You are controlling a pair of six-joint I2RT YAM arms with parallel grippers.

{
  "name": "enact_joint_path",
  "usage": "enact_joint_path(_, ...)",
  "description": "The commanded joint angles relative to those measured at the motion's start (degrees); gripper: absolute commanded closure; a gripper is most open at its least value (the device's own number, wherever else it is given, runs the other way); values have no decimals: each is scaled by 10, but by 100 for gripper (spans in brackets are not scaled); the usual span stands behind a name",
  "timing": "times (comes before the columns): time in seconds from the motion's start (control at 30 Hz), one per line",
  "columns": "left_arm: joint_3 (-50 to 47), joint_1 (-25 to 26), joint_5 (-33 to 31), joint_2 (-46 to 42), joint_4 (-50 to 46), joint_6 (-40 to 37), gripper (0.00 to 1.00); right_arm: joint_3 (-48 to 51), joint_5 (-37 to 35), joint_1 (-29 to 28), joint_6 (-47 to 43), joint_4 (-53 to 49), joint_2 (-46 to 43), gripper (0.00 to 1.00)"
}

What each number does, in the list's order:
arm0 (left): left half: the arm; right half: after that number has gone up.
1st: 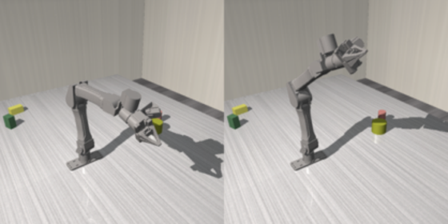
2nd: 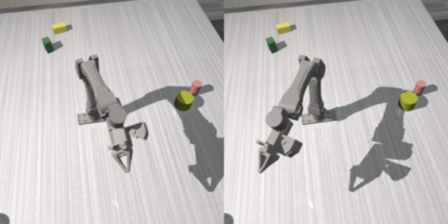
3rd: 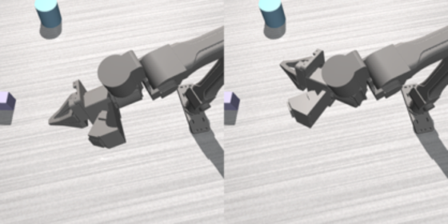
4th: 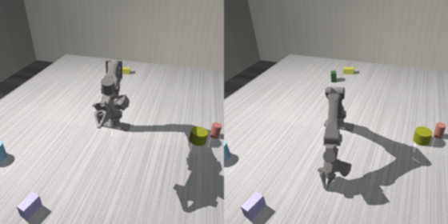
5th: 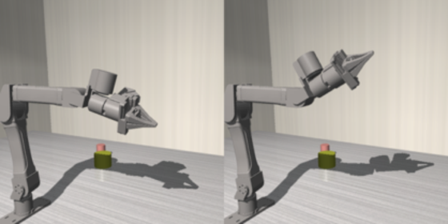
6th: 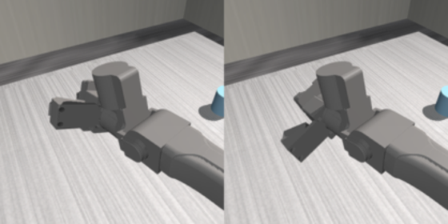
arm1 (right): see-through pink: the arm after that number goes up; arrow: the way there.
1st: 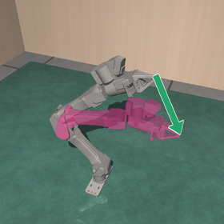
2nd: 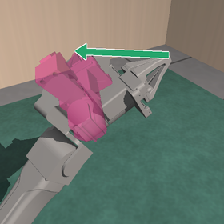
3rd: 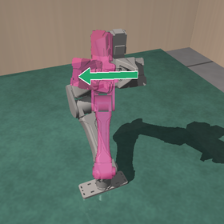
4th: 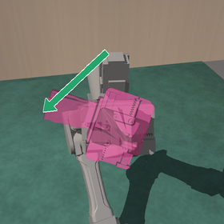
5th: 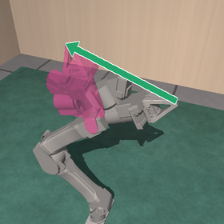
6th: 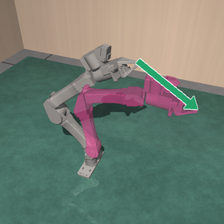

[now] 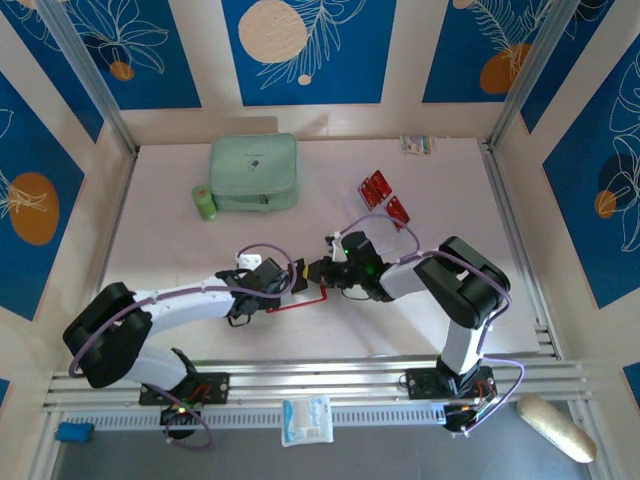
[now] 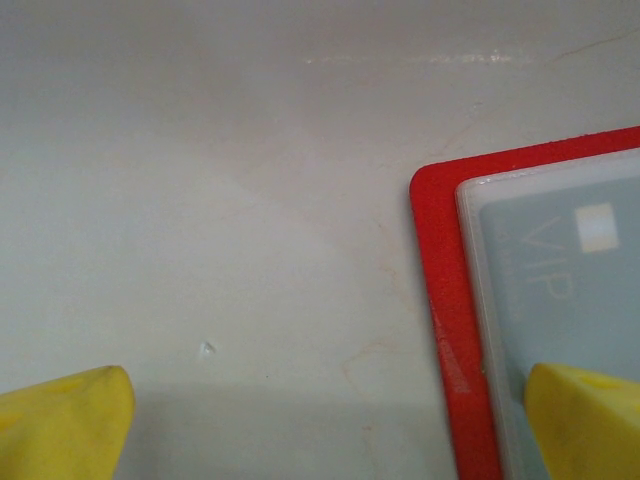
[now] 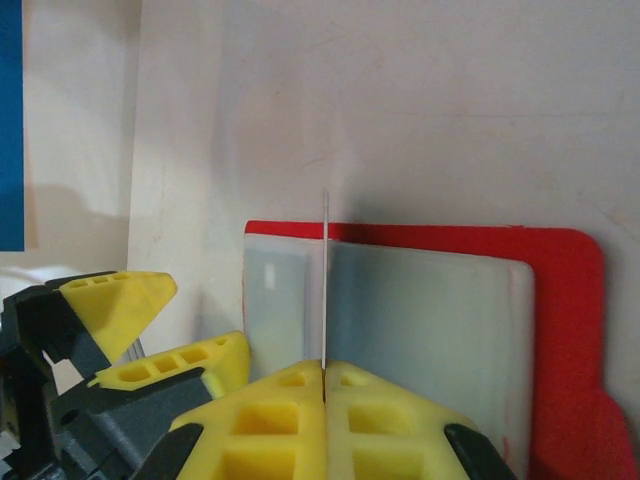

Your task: Put the credit cards into the card holder

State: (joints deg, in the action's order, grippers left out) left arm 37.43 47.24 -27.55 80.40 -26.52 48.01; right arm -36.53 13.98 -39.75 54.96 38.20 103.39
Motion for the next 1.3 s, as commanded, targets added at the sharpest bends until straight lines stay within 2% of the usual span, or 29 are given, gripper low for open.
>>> enact_joint_path(0.0,-16,-6,-6,-1,-28,4,0,10,-4,-3,11,45,18,100)
enact_joint_path(0.77,-18,-6,-6,-2,-29,7,0,38,22,-6,63,140,53,100)
enact_joint_path(1.27,-19,-6,-6,-4,-30,8,0,53,22,-12,82,175,45,100)
